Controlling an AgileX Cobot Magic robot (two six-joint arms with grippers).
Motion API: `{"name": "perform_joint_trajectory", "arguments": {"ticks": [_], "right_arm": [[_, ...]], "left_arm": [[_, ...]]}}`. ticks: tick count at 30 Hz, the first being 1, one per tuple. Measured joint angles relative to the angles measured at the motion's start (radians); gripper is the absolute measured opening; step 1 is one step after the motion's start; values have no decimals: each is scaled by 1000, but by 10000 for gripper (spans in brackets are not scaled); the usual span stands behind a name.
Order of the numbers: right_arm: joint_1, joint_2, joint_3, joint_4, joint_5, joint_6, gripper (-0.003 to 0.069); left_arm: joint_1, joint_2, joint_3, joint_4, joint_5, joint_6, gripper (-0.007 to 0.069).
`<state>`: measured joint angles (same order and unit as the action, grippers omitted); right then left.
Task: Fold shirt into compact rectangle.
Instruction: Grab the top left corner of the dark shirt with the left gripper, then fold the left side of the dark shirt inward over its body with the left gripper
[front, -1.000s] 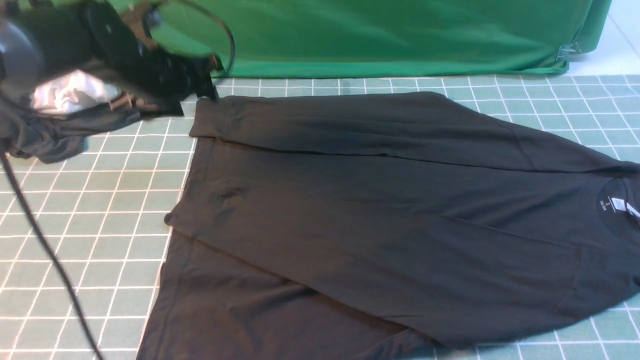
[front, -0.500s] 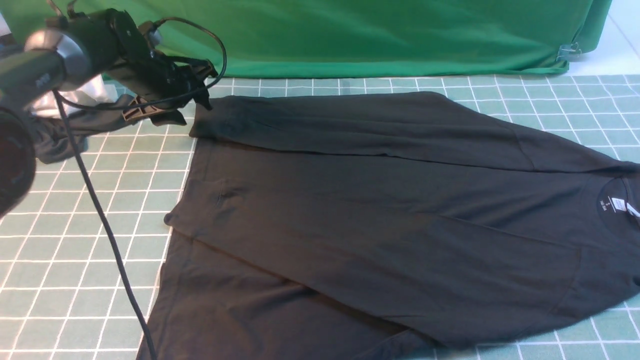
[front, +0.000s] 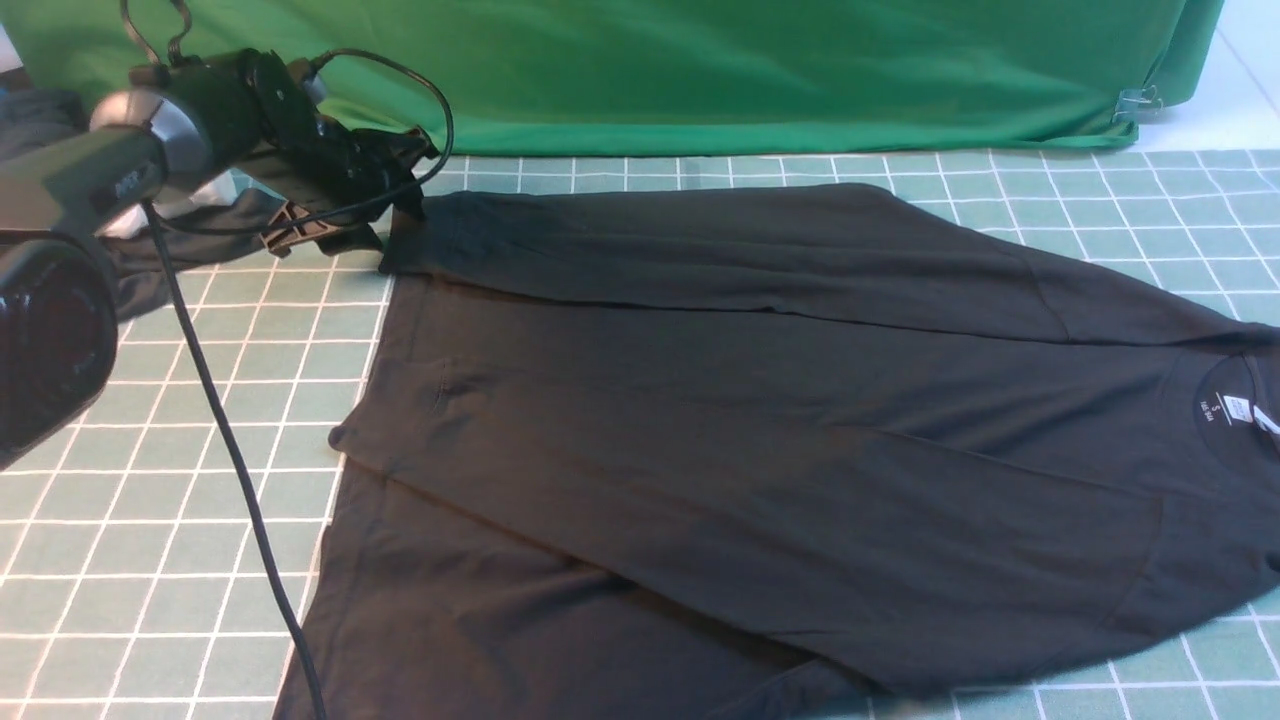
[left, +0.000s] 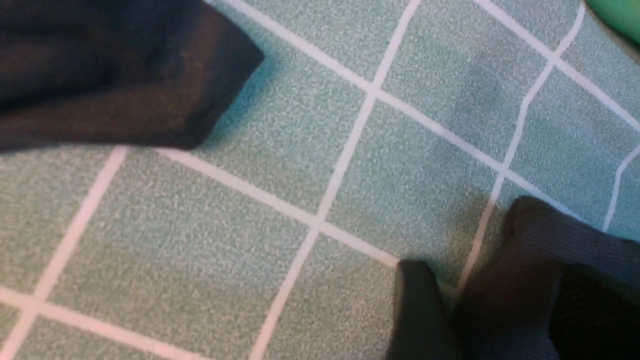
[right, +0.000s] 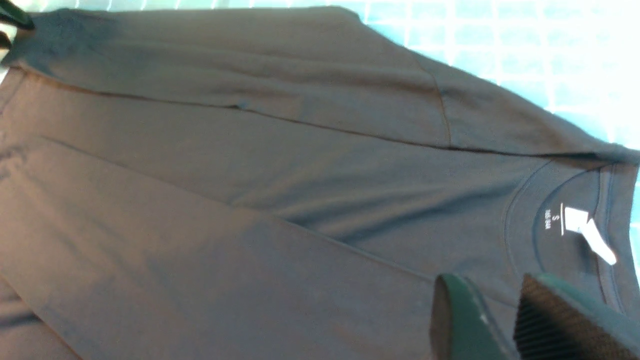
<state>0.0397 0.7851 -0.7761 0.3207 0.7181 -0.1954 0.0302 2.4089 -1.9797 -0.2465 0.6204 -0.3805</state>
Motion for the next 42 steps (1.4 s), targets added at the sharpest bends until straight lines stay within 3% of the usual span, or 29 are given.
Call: {"name": "perform_joint_trajectory", "arguments": {"ticks": [3,7,10,20,30,31,36,42], "right_arm": [[0,0,0,0,-4,0,174],[0,0,0,0,-4,0,177],[0,0,0,0,-4,2,181],[0,0,0,0,-4,2,188],[0,0,0,0,-5,0,198],[0,0,0,0,-5,0,198],[0,0,0,0,-6,0,200],[0,0,0,0,-4,0,212]], "left_arm": [[1,6,0,-51,-8,60,232],[1,8,0,-101,-5,188,57],[1,-1,1,-103,-9,255,20],[8,-167,1,-132,5,283,17],[9,-341,1,-182,409,227,17],[8,-357,7,-174,501,227,17],[-11,-444,172,-43,586,180,17],[-46,-556,418,-8,566,157,17]]}}
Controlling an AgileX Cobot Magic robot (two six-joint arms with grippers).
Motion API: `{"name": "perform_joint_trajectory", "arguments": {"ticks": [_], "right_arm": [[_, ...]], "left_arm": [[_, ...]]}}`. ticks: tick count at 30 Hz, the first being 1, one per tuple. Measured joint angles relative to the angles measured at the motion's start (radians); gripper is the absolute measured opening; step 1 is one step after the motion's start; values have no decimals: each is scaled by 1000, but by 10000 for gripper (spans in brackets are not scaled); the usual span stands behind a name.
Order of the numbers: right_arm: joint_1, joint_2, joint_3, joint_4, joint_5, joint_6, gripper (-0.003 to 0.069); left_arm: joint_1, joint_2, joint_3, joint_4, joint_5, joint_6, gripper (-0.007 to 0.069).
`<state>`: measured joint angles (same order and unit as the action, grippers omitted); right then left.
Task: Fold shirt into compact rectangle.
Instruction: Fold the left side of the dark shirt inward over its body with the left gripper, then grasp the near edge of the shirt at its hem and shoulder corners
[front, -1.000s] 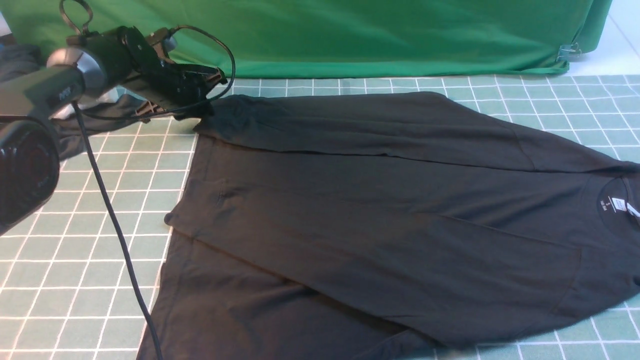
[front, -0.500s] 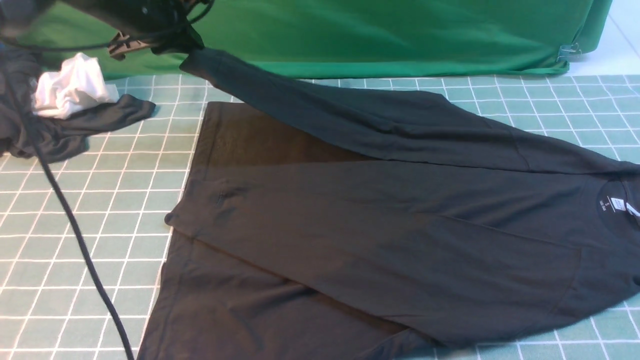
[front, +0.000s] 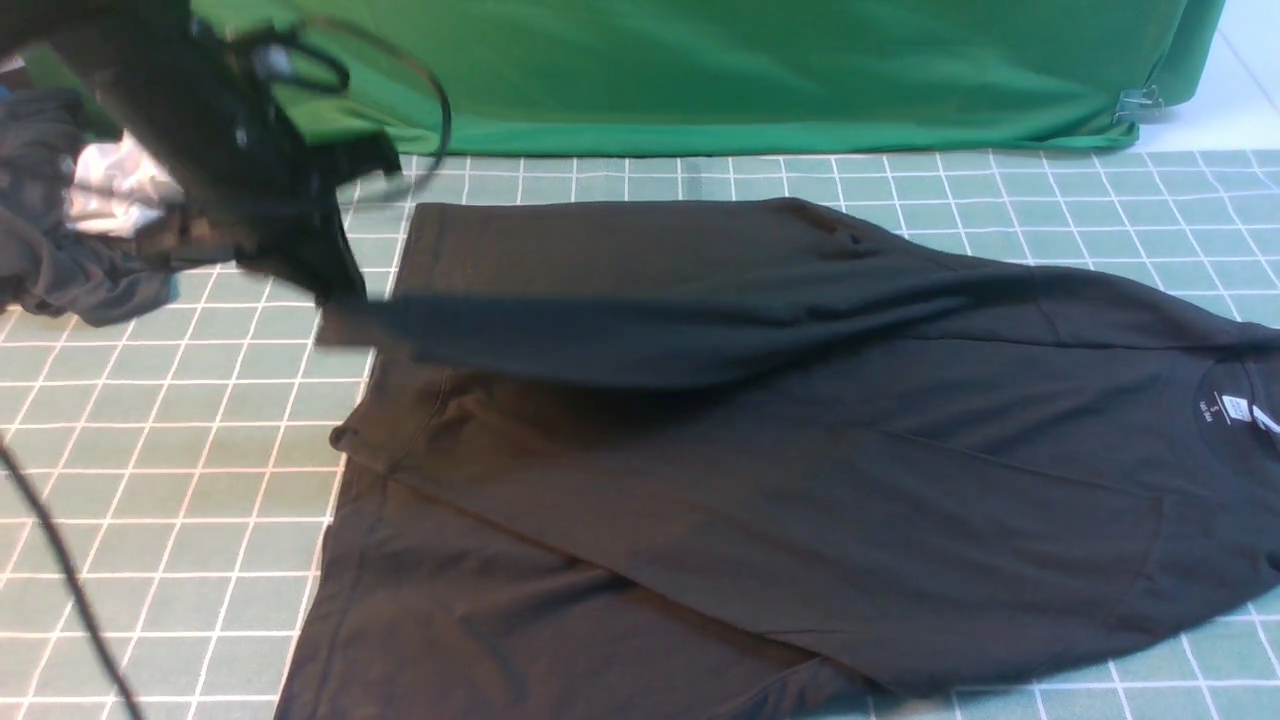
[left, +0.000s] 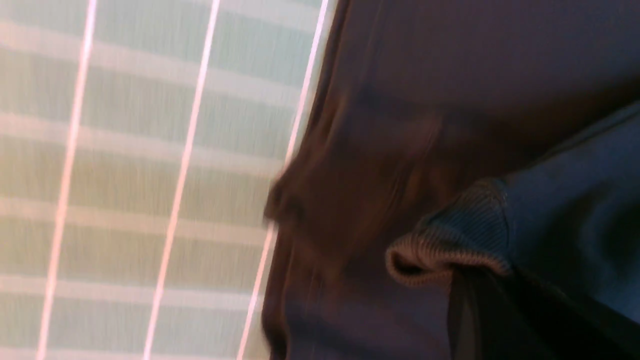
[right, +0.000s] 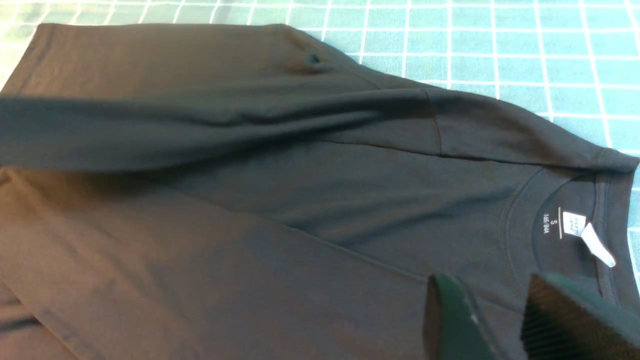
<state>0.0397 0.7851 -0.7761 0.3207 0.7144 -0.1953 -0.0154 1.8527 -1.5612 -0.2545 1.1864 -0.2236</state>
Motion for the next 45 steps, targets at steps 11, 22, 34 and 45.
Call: {"name": "perform_joint_trajectory", "arguments": {"ticks": [11,22,34,45], "right_arm": [[0,0,0,0,-4,-1,218],[0,0,0,-2,-15,-1,219],[0,0,0,-2,-8,-1,218],[0,5,0,-2,-7,-4,218]], "left_arm": [[-115,-116,481,10,-335,-66,19],[-115,-169,472,110,-306,-114,155],[-131,-270,451,177,8,-106,447],[-285,-325,771,179,-107,-231,427]]}}
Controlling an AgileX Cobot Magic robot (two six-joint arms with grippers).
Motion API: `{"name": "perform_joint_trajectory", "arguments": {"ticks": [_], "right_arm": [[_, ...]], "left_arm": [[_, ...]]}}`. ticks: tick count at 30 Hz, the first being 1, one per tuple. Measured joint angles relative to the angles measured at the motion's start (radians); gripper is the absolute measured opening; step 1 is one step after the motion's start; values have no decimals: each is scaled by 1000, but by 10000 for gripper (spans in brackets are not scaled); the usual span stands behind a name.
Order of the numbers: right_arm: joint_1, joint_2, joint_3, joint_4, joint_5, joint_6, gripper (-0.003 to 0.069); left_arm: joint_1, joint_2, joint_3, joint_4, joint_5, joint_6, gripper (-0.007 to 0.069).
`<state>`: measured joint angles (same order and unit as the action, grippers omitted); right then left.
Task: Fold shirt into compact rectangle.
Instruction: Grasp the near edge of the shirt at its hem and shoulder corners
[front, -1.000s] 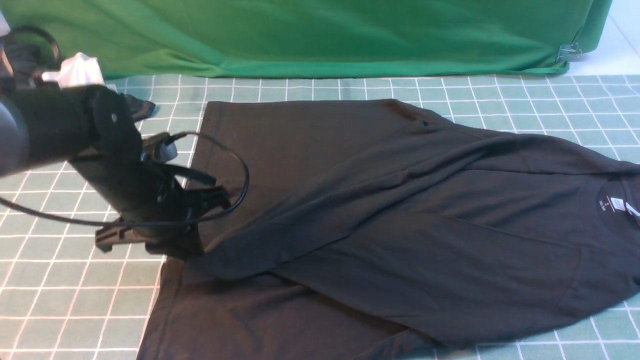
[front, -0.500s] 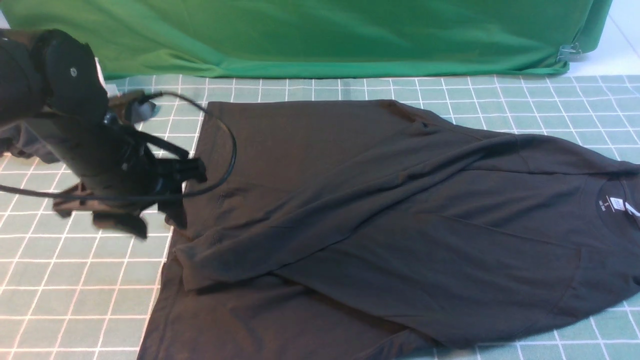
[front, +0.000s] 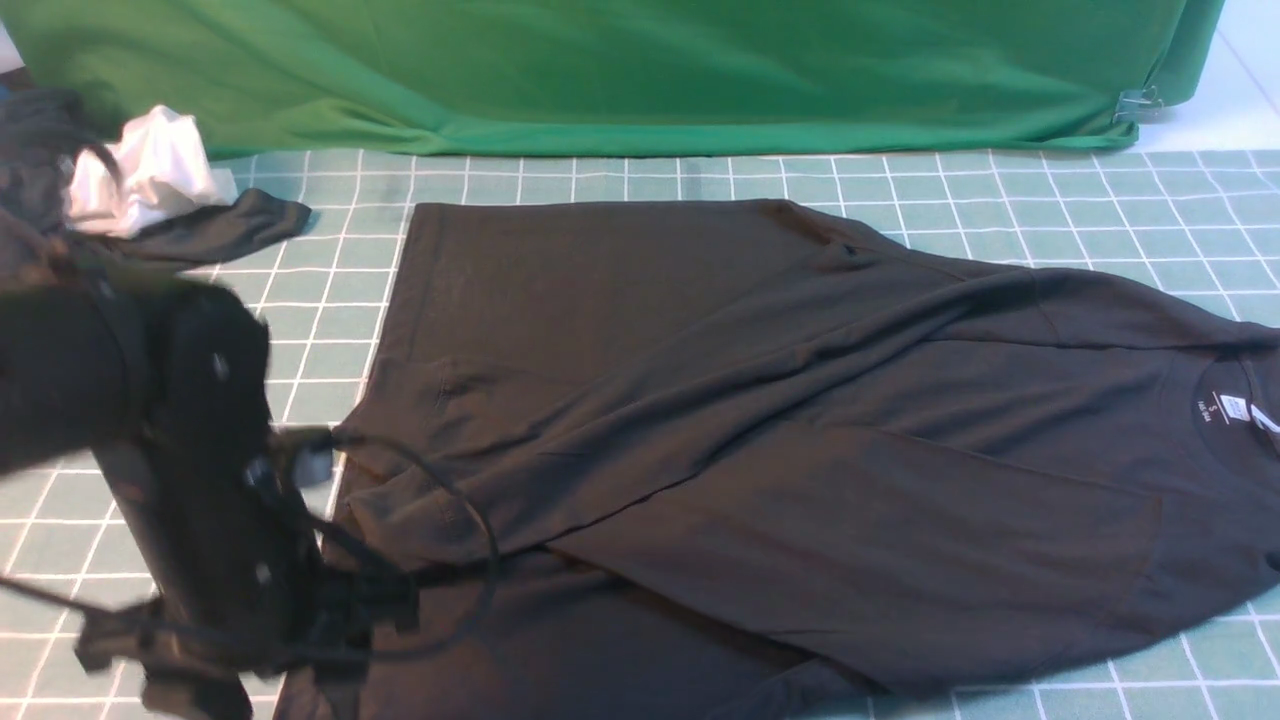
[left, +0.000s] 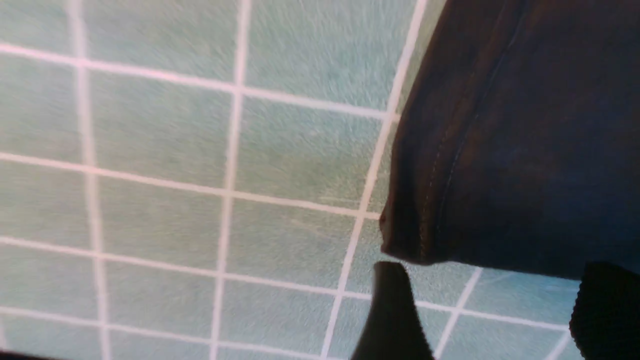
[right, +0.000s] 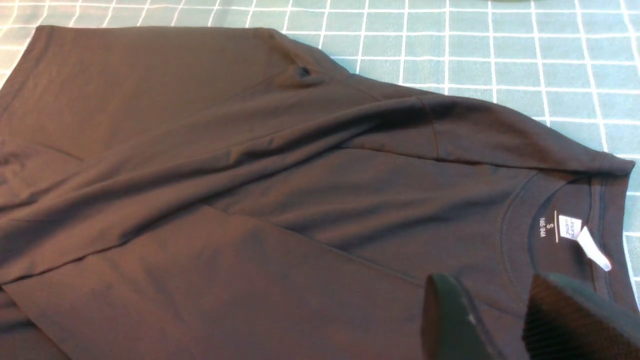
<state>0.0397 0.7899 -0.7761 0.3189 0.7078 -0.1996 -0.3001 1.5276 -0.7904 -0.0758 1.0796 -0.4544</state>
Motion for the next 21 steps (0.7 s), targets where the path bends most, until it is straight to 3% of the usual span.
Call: {"name": "perform_joint_trajectory", "arguments": {"ticks": [12,21], "right_arm": [[0,124,0,1,12,-18,218],[0,193,0,2,28,-21,218]], "left_arm": [[-17,-1,108,50,-221,-83,424],[-17,-1,115,111,-161,-89,423]]}}
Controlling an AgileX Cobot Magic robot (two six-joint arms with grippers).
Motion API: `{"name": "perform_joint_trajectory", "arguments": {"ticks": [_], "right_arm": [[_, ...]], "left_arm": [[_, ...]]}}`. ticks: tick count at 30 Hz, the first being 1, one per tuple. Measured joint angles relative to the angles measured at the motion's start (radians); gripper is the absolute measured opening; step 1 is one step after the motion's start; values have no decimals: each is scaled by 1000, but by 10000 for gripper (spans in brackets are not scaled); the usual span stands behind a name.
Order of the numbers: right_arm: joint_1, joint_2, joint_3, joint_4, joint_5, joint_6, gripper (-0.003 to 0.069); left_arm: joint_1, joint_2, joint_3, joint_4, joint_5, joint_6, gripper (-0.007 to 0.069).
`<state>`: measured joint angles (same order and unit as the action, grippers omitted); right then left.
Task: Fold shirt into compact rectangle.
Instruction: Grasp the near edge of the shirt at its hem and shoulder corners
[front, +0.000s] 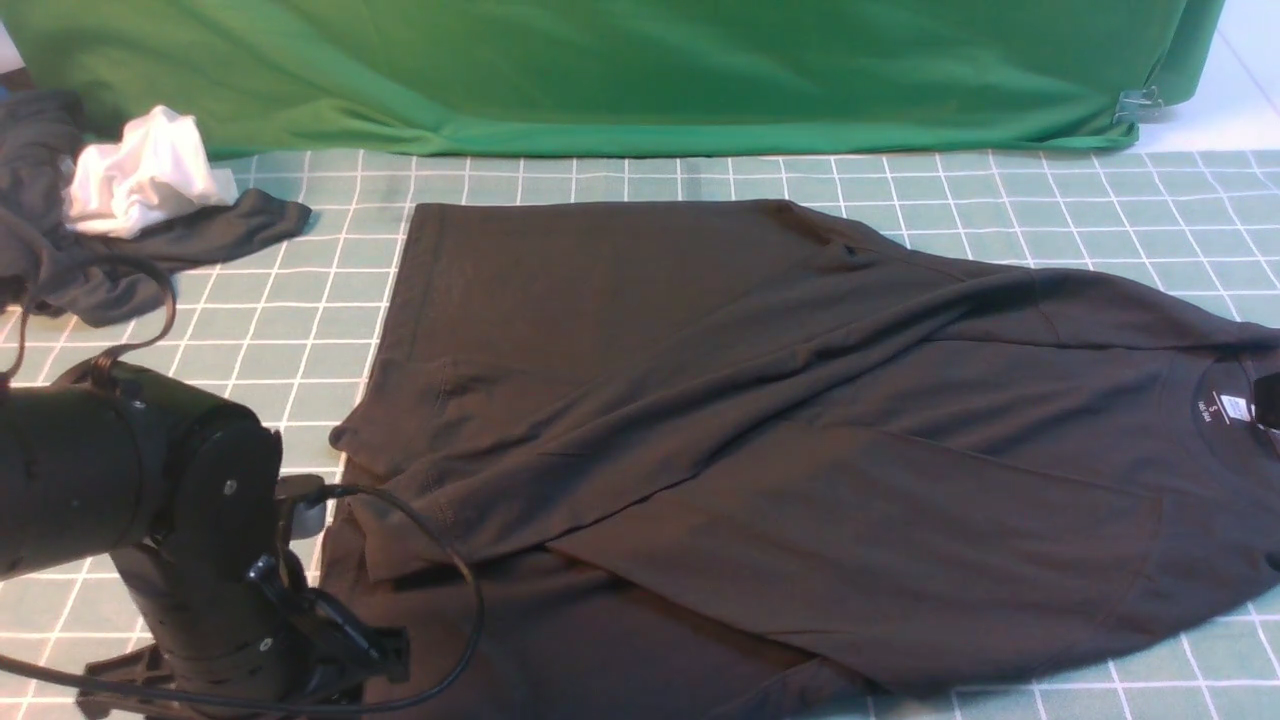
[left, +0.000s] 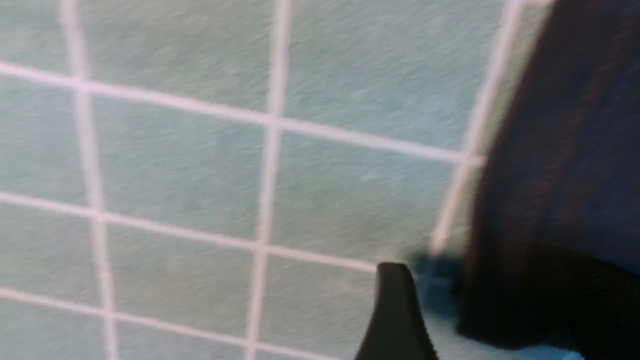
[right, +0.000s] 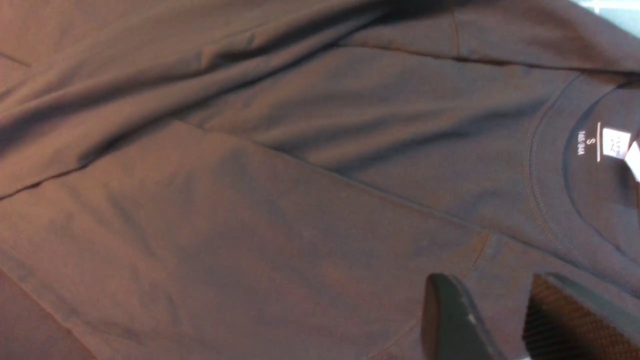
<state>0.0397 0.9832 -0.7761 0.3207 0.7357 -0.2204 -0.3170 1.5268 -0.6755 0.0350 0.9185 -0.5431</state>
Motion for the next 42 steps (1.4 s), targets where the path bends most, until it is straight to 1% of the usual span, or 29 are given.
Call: {"name": "perform_joint_trajectory", "arguments": {"ticks": [3,5,6,9,11,16,17,19,21,22,23,24,25,27,29,30,32,37,39,40,42], "right_arm": [[0,1,-1,0,2,-1,218],[0,1,-1,0,2,-3,218],[0,1,-1,0,2,-3,218],[0,1,-1,0,2,-6,218],[0,1,-1,0,3,-7,218],[0,1,-1,0,5,-16,218],[0,1,-1,0,5,-17,218],[0,1,-1,0,5,-21,218],[0,1,-1,0,7,-23,218],[0,1,-1,0,7,-25,218],[0,1,-1,0,9,-31,218],[0,1,-1,0,11,-34,218],[0,1,-1,2,21,-53,218],[5,1,-1,15,49,-84,218],[20,1,-1,25,65,-108,218],[52,3,-1,37,77,-123,221],[124,15,-1,44,91,-131,235],[375,83,59,27,101,-155,334],[473,122,102,-24,86,-146,367],[540,159,133,-90,61,-123,380],[611,212,157,-191,21,-48,391]], "left_arm": [[0,0,0,3,-14,-3,423],[0,0,0,-26,-49,0,423],[0,0,0,-60,-73,13,423],[0,2,0,-124,-84,44,418],[0,25,0,-163,-82,65,400],[0,50,-10,-159,-65,77,351],[0,50,-10,-158,-66,79,336],[0,50,-10,-156,-67,84,282],[0,50,-10,-152,-70,90,192],[0,48,-10,-151,-71,93,129],[0,45,-10,-146,-73,96,91],[0,44,-10,-146,-73,97,83],[0,33,-10,-138,-80,97,39],[0,1,-21,-112,-76,92,17],[0,-28,-39,-86,-56,82,13],[0,-58,-67,-51,-36,73,13],[0,-87,-87,-35,-24,52,13],[0,-114,-93,-35,-22,49,13],[0,-114,-93,-35,-21,52,13],[0,-114,-93,-35,-20,55,13],[-1,-114,-93,-35,-18,57,13]]}}
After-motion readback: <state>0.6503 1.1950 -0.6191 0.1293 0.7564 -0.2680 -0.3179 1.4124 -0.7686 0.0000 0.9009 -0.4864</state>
